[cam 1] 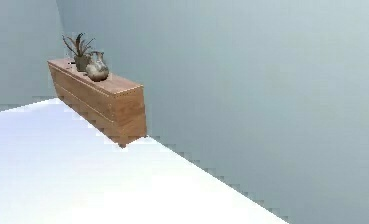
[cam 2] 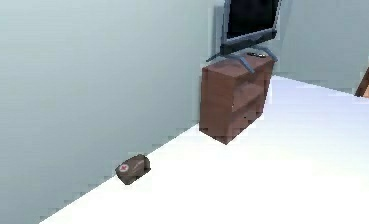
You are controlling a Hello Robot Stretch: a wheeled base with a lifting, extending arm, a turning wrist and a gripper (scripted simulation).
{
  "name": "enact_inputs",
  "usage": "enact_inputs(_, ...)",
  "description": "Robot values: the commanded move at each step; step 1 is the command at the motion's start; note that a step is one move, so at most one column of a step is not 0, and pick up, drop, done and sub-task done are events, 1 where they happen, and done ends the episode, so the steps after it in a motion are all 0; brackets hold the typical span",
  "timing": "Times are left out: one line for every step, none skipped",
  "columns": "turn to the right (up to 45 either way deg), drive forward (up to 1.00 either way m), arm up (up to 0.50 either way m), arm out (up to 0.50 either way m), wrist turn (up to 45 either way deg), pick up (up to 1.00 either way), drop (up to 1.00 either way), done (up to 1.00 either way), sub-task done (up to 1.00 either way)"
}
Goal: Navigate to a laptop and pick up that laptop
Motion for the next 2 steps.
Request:
enact_inputs(-42.0,0.0,0.0,0.0,0.0,0.0,0.0,0.0,0.0)
enact_inputs(0.0,0.55,0.0,0.0,0.0,0.0,0.0,0.0,0.0)
